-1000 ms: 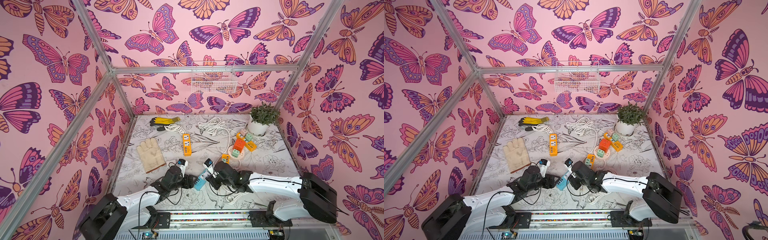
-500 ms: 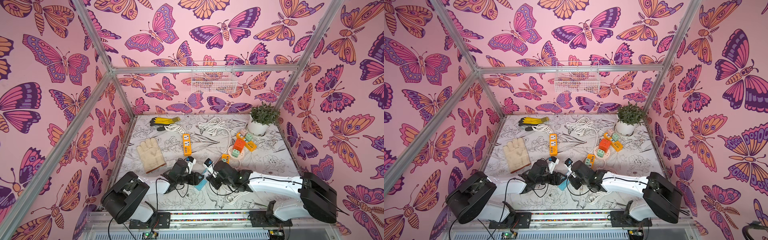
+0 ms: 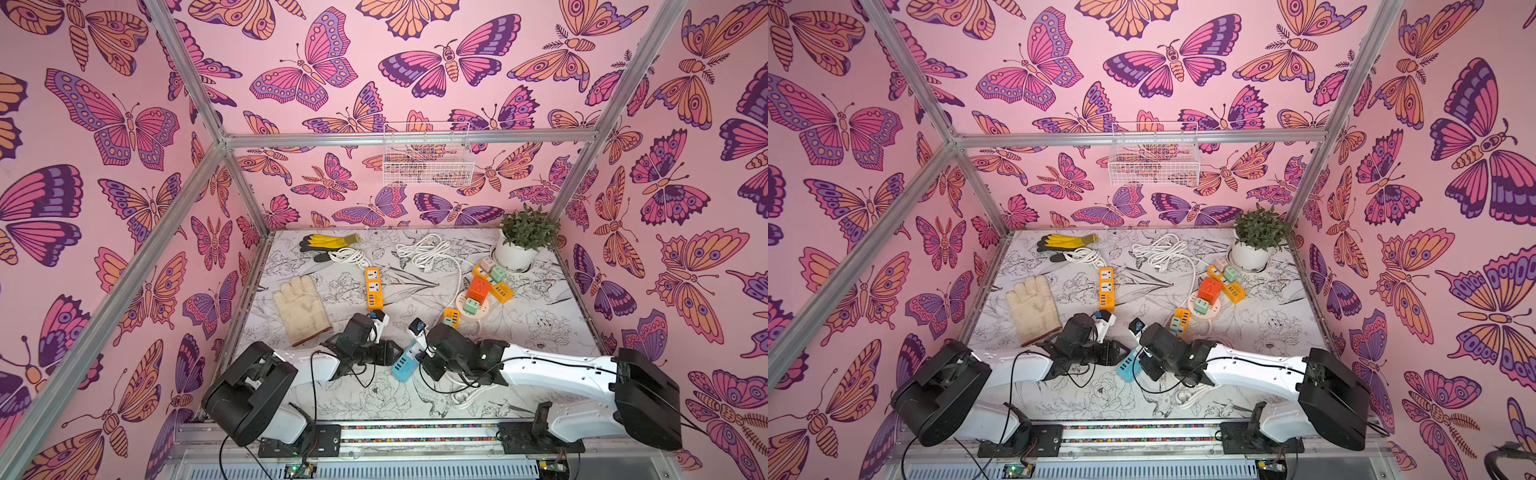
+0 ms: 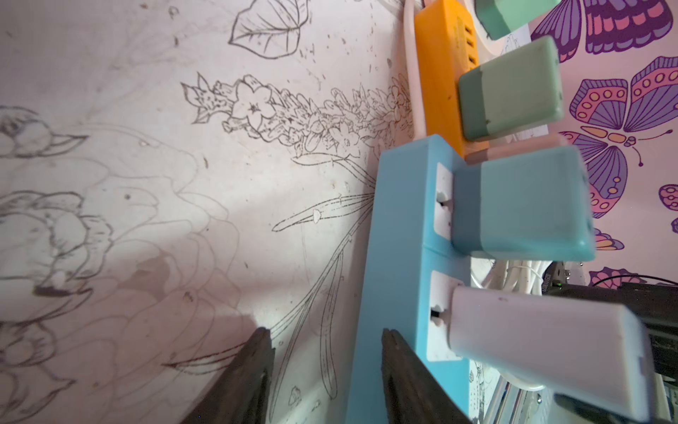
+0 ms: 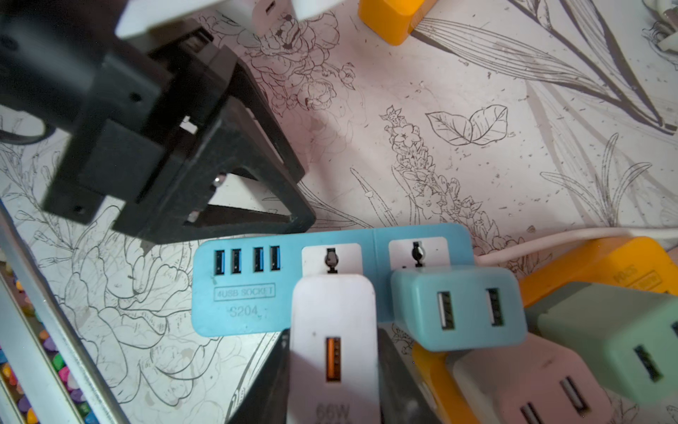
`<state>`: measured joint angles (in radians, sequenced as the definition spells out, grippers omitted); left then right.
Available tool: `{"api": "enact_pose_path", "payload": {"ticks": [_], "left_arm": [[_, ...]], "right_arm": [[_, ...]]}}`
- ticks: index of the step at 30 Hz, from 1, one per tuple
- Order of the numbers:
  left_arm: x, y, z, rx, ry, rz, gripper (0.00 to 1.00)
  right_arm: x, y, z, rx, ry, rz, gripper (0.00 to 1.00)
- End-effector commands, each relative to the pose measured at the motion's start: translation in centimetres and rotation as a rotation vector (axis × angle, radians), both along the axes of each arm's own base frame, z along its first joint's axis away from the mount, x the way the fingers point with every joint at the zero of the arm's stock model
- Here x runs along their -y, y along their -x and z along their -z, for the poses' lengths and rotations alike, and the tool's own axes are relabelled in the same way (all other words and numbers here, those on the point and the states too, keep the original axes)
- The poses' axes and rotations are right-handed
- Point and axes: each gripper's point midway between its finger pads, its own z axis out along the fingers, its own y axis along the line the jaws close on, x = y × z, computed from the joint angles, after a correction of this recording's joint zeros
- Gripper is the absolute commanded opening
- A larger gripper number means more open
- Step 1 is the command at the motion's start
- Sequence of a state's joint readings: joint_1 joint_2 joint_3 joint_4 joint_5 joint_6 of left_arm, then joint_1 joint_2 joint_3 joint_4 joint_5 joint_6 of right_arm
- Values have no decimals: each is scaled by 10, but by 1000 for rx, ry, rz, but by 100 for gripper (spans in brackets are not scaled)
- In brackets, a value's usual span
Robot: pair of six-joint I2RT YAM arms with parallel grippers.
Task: Pull the plug off the socket
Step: Remove the plug from the socket.
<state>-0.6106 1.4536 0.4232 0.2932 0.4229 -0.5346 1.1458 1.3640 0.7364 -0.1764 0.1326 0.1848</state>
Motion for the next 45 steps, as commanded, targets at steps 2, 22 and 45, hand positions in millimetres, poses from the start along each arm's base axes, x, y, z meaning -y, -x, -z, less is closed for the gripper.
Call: {"api": "enact_pose_path", "payload": {"ticks": [2, 22, 45], "left_arm": [[-34, 45, 37, -174, -149, 20, 57], [-12, 30, -26, 681, -289, 214, 88], [-1, 33, 17, 656, -340, 249, 43]], "right_arm": [[-16, -10, -3, 31, -3, 25, 10], [-15, -2, 4, -219, -113, 28, 10], [-31, -2, -15, -93, -93, 72, 10]]}}
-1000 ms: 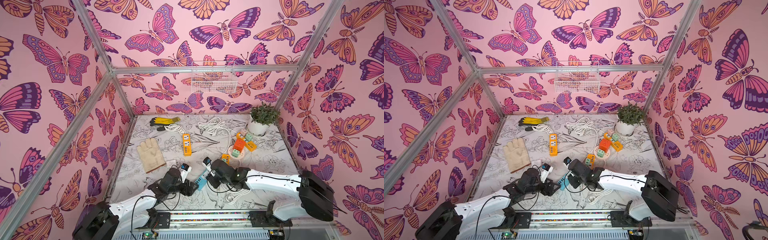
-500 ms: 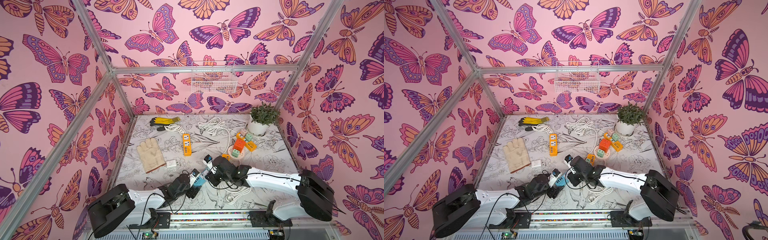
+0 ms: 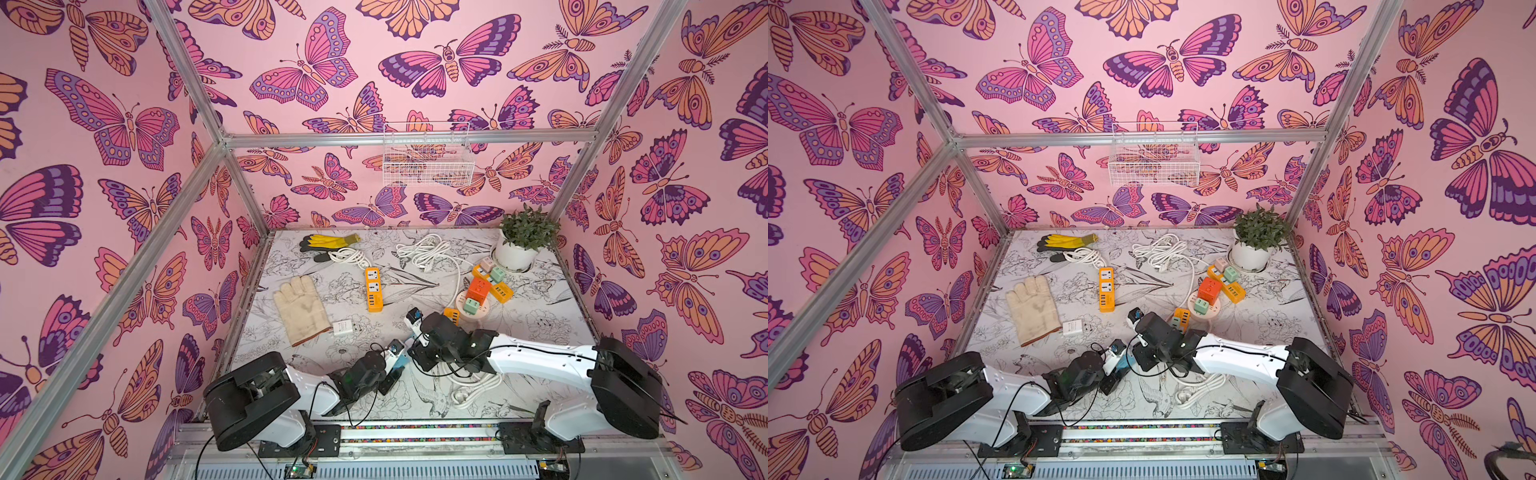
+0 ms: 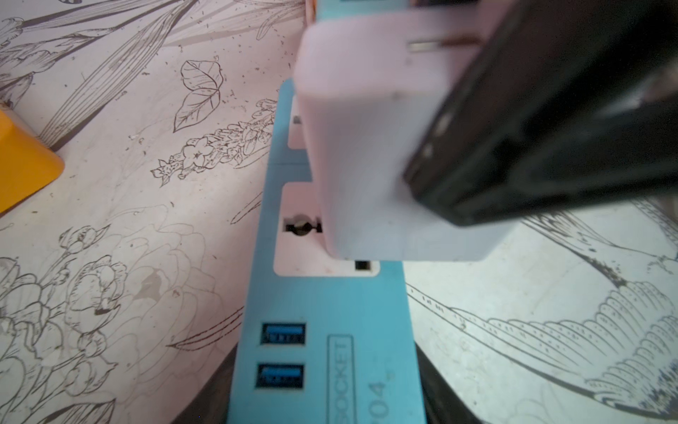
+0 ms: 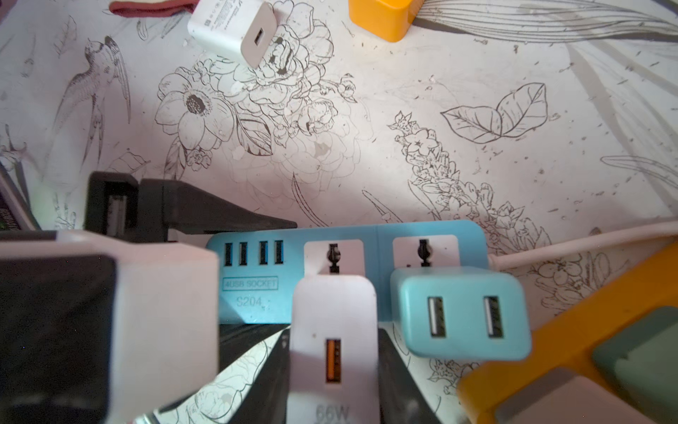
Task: Pull the plug off the socket
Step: Remove the plug from the socket.
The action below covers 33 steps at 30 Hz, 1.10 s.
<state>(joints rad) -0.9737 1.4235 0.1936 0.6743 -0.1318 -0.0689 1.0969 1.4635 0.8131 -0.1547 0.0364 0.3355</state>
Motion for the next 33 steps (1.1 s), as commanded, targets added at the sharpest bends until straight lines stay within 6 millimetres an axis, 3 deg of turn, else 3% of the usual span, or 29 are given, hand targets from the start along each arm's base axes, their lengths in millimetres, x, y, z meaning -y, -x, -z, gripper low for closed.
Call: {"api": "enact_pose_path", "payload": {"ticks": [1, 8, 12, 15, 18, 20, 23, 24, 28, 32, 33], "left_arm": [[-6, 5, 8, -22, -15, -12, 43], [-10, 4, 15, -53, -43, -38, 38], [-11, 6, 20, -72, -54, -39, 37], [-8, 6, 17, -69, -37, -28, 40], [-3, 7, 8, -67, -2, -15, 55], [-2, 6, 1, -74, 30, -33, 78], [-1, 4, -14, -89, 84, -55, 94], [-1, 4, -17, -105, 94, -63, 96], [-2, -3, -62, -123, 228, -81, 97], [-33, -24, -103, -199, 375, -227, 98], [-38, -31, -123, -207, 432, -255, 97]], "right_arm": [[-12, 10, -21, 86, -9, -33, 10], [-7, 9, -42, 203, -58, 6, 10], [8, 2, -39, 115, -107, 85, 10], [18, 3, -31, 100, -46, 95, 10], [29, 2, -27, 103, -8, 112, 10], [35, 2, -29, 100, -13, 123, 11], [38, 6, -42, 105, -78, 107, 11], [37, 8, -50, 108, -117, 97, 11], [37, 17, -86, 118, -292, 59, 11], [42, 13, -113, 102, -466, 91, 12], [43, 11, -117, 86, -509, 100, 12]]}}
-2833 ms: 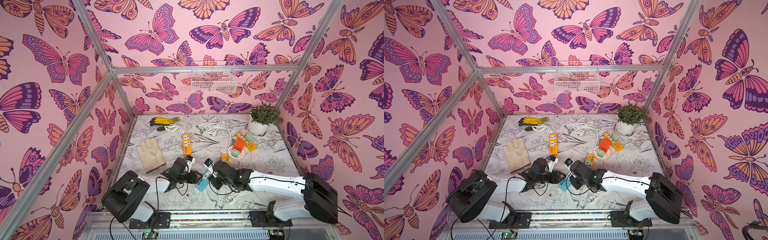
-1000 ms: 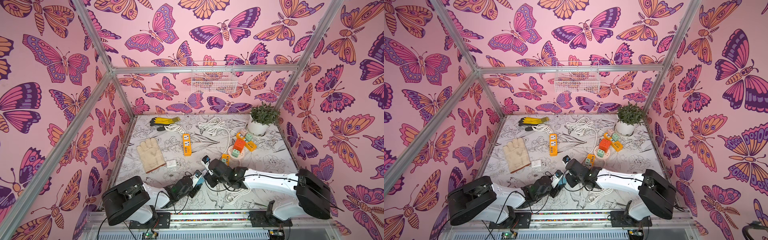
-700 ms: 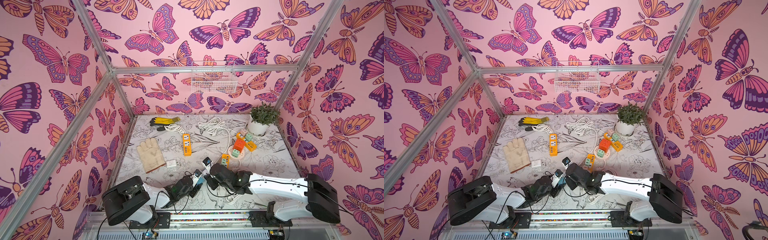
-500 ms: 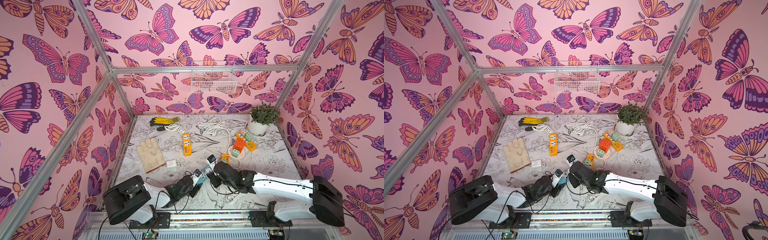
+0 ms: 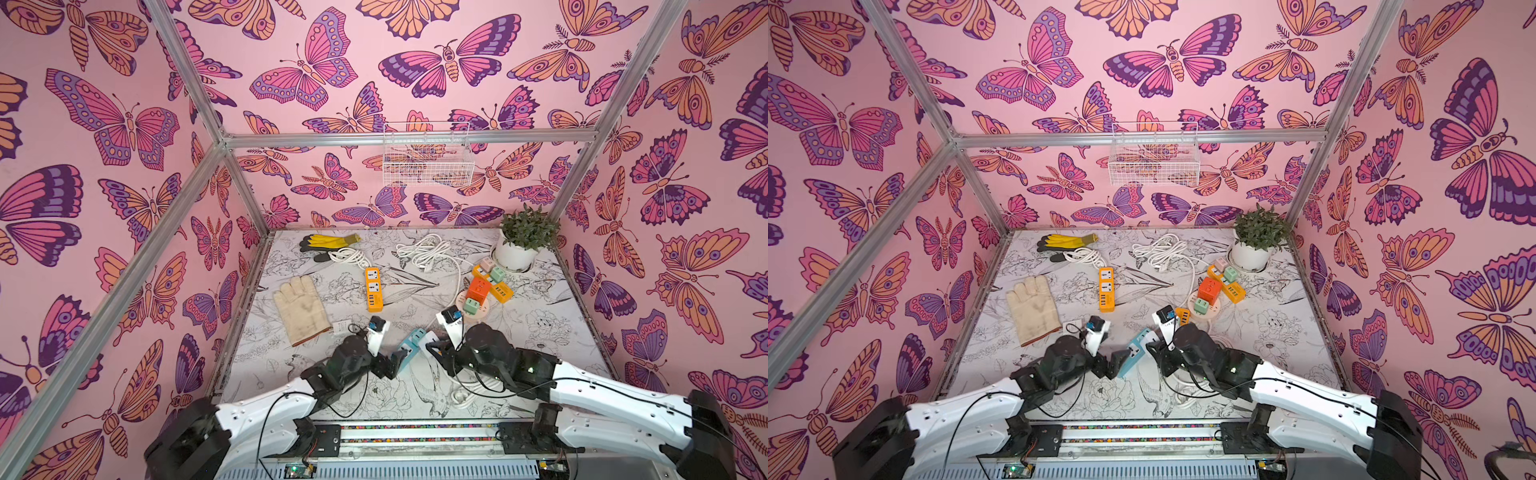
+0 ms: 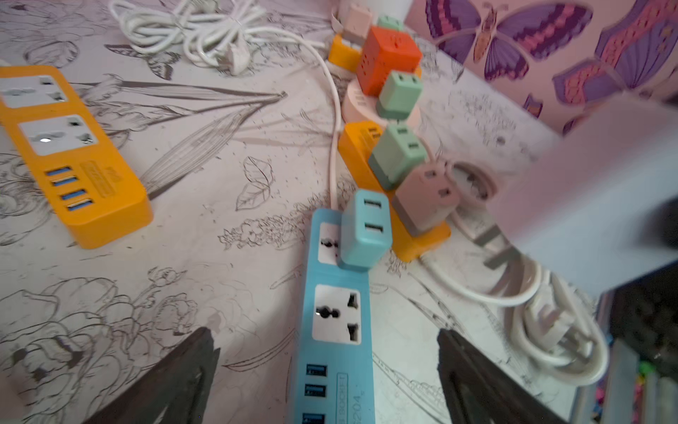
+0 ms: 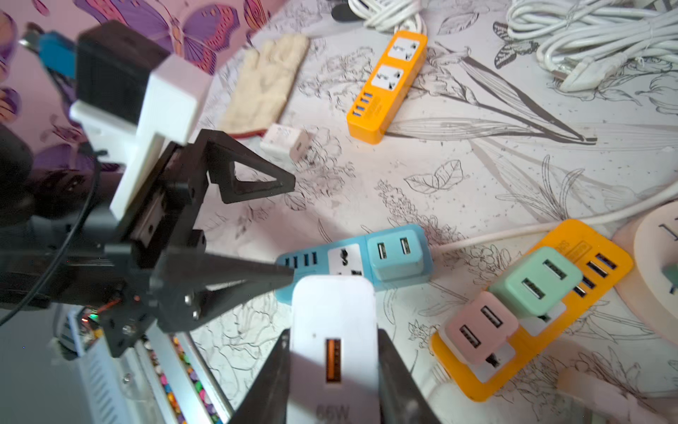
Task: Pull the plug off the socket
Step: Remove the plug from the socket, then place the plug at the center of the board.
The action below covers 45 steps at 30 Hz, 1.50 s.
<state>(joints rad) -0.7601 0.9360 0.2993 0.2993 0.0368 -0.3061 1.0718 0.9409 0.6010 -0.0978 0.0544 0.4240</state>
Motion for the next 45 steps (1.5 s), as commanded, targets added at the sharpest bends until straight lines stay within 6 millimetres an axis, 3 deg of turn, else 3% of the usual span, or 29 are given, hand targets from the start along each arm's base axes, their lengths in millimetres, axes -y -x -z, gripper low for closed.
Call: {"api": "enact_pose_path", "payload": {"ticks": [1, 6, 10, 13, 17, 22, 25, 33, 39, 45], "left_arm": [[-26, -7, -24, -155, 125, -94, 97], [-67, -30, -74, -210, 334, -257, 100], [-90, -38, -106, -182, 359, -347, 100], [-102, -36, -125, -131, 337, -393, 100], [-118, -26, -145, -54, 328, -441, 99], [-141, -10, -162, 33, 323, -524, 99], [-145, -4, -166, 57, 322, -530, 99], [-144, 0, -157, 36, 316, -520, 99], [-145, 3, -156, 43, 319, -521, 99], [-143, 4, -156, 33, 334, -509, 99]], "right_arm": [[-7, -4, -26, -48, -211, -8, 12], [-36, -15, -38, -142, -366, -27, 12], [-87, -21, -30, -253, -336, -105, 12], [-121, -31, -14, -321, -304, -104, 12], [-169, -43, 22, -453, -280, -114, 11], [-221, -41, 47, -513, -250, -170, 12], [-240, -37, 63, -534, -204, -189, 12], [-266, -31, 97, -570, -128, -200, 14], [-268, -26, 113, -570, -61, -200, 18], [-260, -27, 121, -536, 20, -191, 36]]}}
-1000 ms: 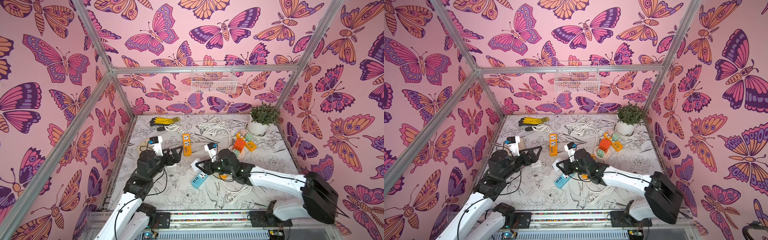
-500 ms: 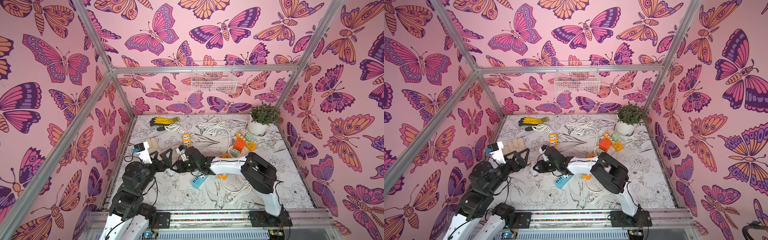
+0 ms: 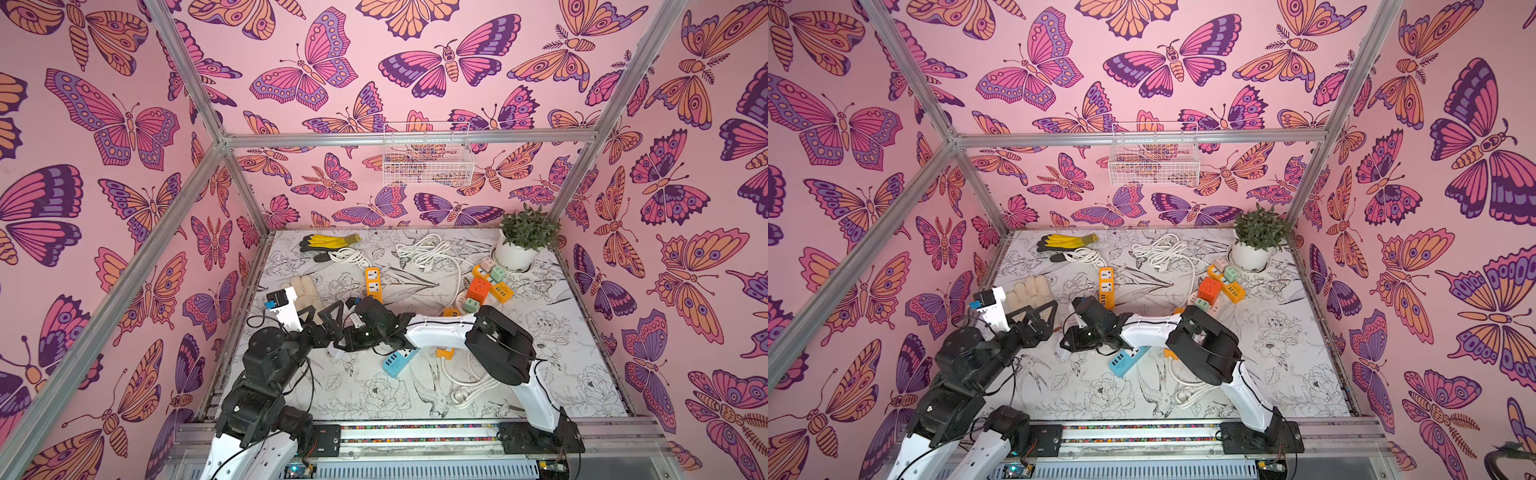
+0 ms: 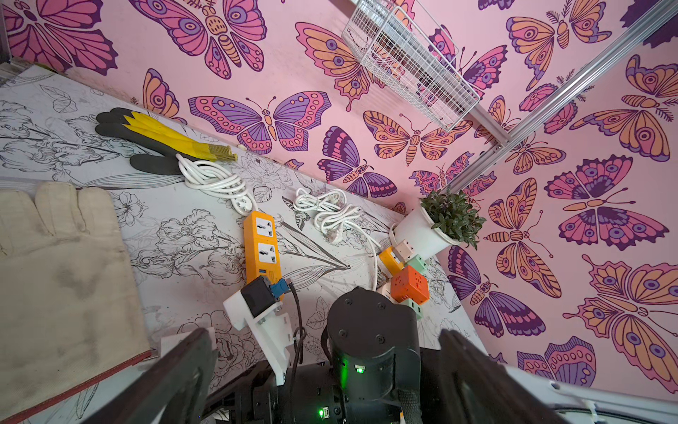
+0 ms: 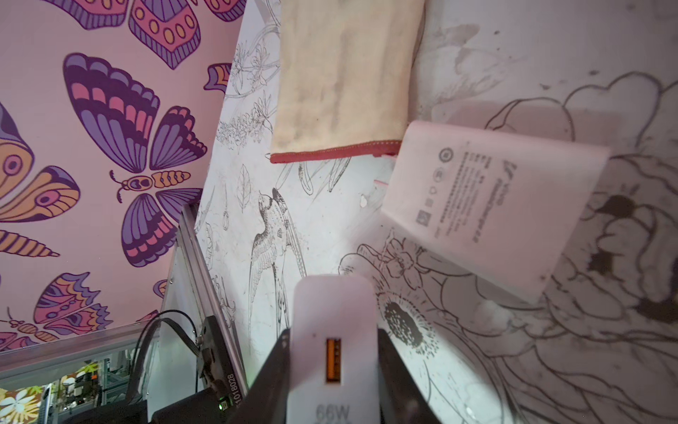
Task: Pull the plug off the socket
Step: Place the plug at the center of the board.
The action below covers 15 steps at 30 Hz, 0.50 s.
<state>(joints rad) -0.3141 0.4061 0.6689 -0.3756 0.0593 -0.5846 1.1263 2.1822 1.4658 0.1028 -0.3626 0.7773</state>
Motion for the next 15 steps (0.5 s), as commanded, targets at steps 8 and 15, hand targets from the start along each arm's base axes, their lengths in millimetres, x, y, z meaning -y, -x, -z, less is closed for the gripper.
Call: {"api": "enact_pose_path", "payload": {"ticks": [8, 15], "left_arm": [[10, 5, 6, -4, 20, 65, 98], [36, 18, -10, 85, 68, 234, 98]], "right_arm": [[27, -7, -25, 209, 120, -48, 61], [83, -9, -99, 479, 119, -54, 67]]}}
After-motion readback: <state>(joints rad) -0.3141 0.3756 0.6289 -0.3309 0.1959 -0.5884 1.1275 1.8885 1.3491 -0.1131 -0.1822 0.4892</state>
